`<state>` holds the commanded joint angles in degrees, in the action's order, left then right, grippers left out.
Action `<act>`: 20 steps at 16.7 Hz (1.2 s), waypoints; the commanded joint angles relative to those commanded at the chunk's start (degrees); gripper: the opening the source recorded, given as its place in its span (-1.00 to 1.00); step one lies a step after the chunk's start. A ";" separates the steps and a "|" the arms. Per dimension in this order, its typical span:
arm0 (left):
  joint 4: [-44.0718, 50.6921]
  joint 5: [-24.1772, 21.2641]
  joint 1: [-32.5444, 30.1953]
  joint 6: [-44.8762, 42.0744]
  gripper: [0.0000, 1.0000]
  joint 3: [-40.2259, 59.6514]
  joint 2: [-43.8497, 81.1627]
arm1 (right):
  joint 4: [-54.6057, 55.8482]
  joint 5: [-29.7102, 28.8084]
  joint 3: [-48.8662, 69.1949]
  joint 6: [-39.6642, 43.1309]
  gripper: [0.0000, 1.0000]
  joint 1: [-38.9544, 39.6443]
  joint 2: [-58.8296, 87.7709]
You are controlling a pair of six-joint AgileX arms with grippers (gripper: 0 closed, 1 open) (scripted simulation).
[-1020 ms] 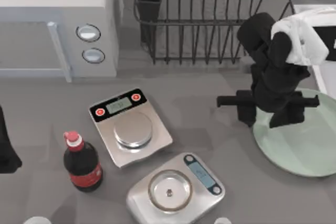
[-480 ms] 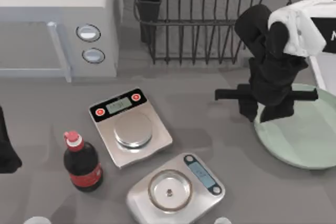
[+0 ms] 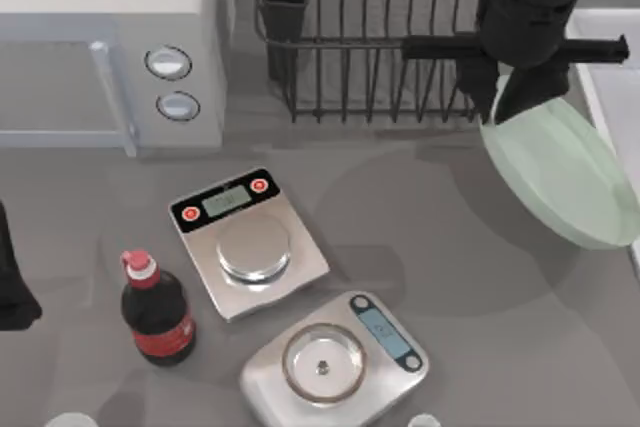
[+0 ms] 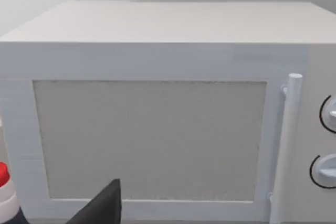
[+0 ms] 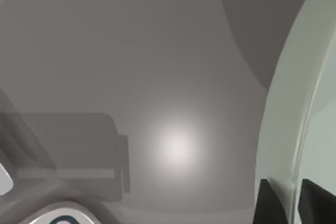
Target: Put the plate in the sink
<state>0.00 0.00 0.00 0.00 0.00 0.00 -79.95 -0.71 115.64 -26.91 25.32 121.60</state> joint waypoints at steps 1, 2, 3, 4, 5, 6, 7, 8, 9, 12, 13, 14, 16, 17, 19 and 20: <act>0.00 0.00 0.00 0.00 1.00 0.00 0.00 | -4.74 0.00 5.38 0.06 -1.00 -0.06 0.24; 0.00 0.00 0.00 0.00 1.00 0.00 0.00 | -9.26 0.00 10.26 0.13 -1.00 -0.14 0.41; 0.00 0.00 0.00 0.00 1.00 0.00 0.00 | -13.37 0.00 14.51 0.22 -1.00 -0.22 0.50; 0.00 0.00 0.00 0.00 1.00 0.00 0.00 | -16.98 0.01 18.20 0.30 -1.00 -0.31 0.54; 0.00 0.00 0.00 0.00 1.00 0.00 0.00 | -20.02 0.01 21.30 0.40 -1.00 -0.40 0.51; 0.00 0.00 0.00 0.00 1.00 0.00 0.00 | -22.44 0.01 23.77 0.48 -1.00 -0.49 0.44; 0.00 0.00 0.00 0.00 1.00 0.00 0.00 | -24.30 0.01 25.69 0.56 -1.00 -0.57 0.35; 0.00 0.00 0.00 0.00 1.00 0.00 0.00 | -25.56 0.01 26.98 0.63 -1.00 -0.63 0.25; 0.00 0.00 0.00 0.00 1.00 0.00 0.00 | -26.22 0.02 27.66 0.66 -1.00 -0.67 0.19; 0.00 0.00 0.00 0.00 1.00 0.00 0.00 | -26.35 0.02 27.79 0.67 -1.00 -0.67 0.18; 0.00 0.00 0.00 0.00 1.00 0.00 0.00 | -24.78 0.30 39.98 0.59 -1.00 -0.07 6.22; 0.00 0.00 0.00 0.00 1.00 0.00 0.00 | -24.77 0.30 40.06 0.74 -1.00 -0.21 6.37; 0.00 0.00 0.00 0.00 1.00 0.00 0.00 | -24.60 0.29 41.10 2.82 -1.00 -2.28 8.45; 0.00 0.00 0.00 0.00 1.00 0.00 0.00 | -24.43 0.28 41.95 4.71 -1.00 -4.19 10.38; 0.00 0.00 0.00 0.00 1.00 0.00 0.00 | -23.89 0.26 44.03 9.91 -1.00 -9.47 15.49; 0.00 0.00 0.00 0.00 1.00 0.00 0.00 | -23.53 0.25 45.16 13.10 -1.00 -12.72 18.39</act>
<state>0.00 0.00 0.00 0.00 0.00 0.00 -103.48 -0.47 160.79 -13.81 12.61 139.99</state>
